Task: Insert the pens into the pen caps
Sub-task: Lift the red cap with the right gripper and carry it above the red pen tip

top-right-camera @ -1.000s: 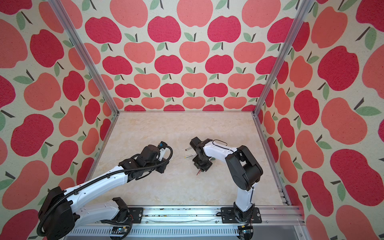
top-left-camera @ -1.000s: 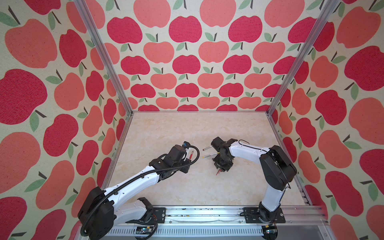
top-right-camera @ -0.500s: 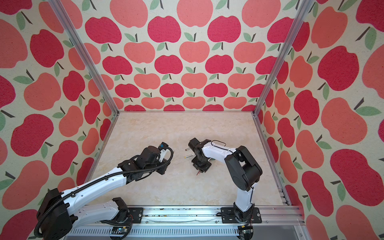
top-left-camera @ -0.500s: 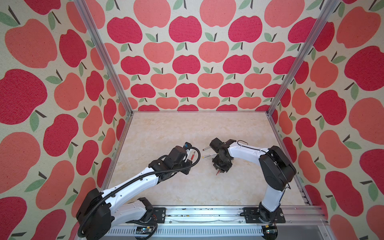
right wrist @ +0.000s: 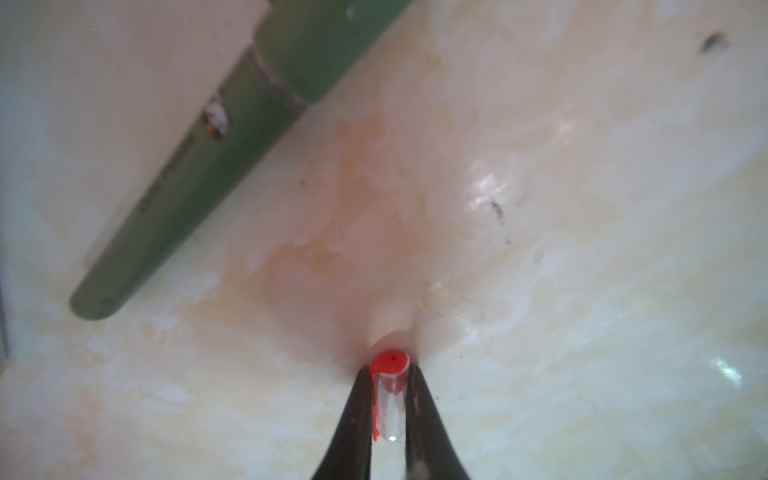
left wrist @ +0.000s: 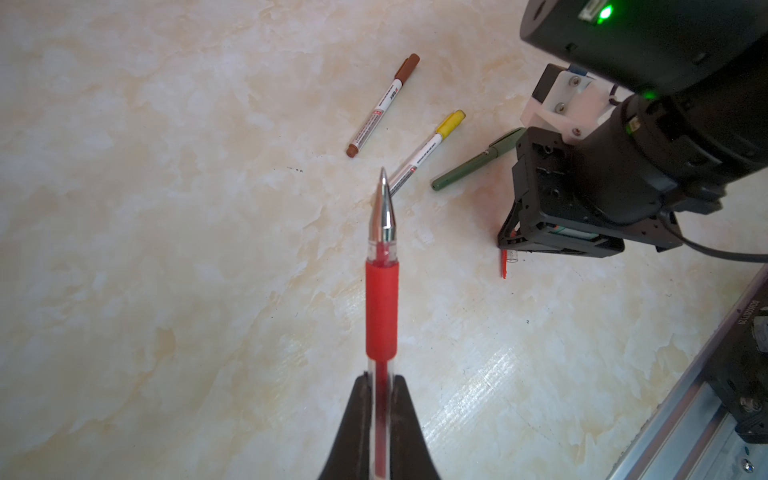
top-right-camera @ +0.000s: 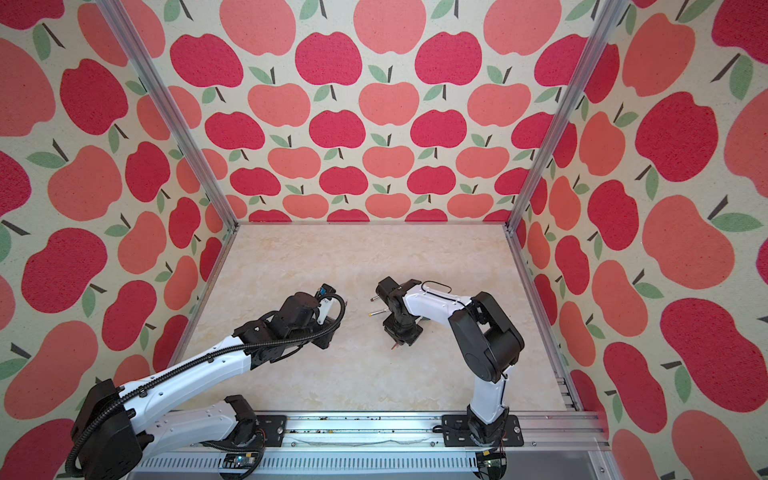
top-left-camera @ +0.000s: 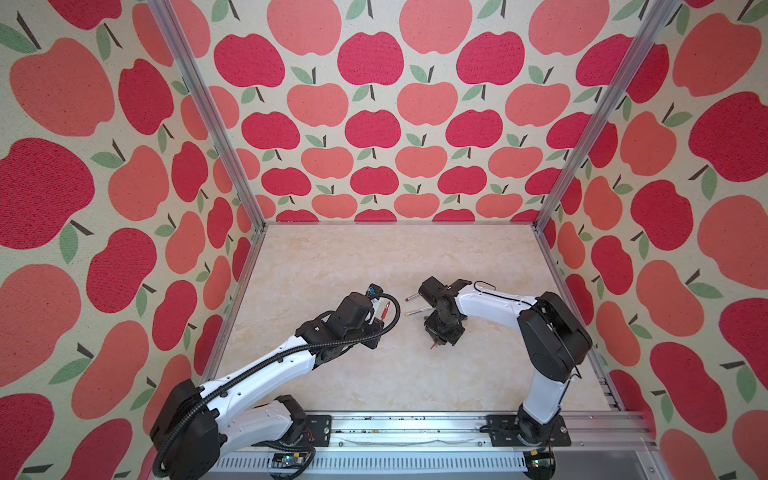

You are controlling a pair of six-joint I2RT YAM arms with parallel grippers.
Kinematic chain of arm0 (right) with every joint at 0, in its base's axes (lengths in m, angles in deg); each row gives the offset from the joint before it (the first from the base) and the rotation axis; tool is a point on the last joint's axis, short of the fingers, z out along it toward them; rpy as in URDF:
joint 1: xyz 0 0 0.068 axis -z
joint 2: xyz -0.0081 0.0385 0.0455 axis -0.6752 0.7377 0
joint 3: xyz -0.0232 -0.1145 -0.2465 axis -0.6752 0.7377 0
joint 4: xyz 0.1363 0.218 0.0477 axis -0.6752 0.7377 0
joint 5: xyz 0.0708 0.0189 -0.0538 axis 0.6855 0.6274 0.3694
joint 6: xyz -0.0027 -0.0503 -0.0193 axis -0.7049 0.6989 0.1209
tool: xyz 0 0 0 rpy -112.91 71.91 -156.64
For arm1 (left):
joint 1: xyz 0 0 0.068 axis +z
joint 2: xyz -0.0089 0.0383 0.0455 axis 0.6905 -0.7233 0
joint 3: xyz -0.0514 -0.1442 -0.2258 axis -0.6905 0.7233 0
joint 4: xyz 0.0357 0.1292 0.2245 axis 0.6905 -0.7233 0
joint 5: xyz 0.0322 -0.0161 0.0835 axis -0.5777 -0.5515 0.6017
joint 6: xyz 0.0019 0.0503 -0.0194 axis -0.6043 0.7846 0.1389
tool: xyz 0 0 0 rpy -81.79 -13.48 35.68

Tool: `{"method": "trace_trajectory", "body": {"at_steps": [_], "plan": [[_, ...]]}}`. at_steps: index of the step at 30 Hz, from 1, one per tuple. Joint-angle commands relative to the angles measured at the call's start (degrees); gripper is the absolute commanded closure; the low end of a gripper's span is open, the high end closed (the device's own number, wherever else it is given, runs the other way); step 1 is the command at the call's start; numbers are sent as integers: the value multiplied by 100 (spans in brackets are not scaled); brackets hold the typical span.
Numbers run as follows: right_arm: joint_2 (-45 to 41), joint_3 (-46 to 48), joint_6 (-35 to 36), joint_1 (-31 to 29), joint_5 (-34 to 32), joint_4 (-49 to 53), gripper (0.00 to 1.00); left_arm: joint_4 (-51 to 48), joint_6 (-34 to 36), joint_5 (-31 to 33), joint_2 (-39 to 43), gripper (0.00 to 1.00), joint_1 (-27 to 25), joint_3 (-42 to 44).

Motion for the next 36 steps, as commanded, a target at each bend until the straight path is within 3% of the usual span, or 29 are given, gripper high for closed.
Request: {"method": "trace_trajectory", "body": {"at_steps": [1, 9, 21, 29, 36], "plan": [[157, 15, -5, 2, -27, 43, 89, -100, 117, 101, 71, 100, -23, 32], [-7, -8, 318, 54, -185, -165, 89, -101, 157, -18, -5, 100, -23, -11], [-1540, 956, 1963, 501, -719, -1849, 85, 785, 231, -1004, -490, 100, -27, 125], [-2587, 1849, 2996, 1144, 127, -3535, 83, 1497, 162, -1974, -1064, 100, 27, 43], [-2941, 1929, 3433, 1490, 1133, -4397, 80, 1692, 16, -2431, -1634, 100, 59, -212]]}}
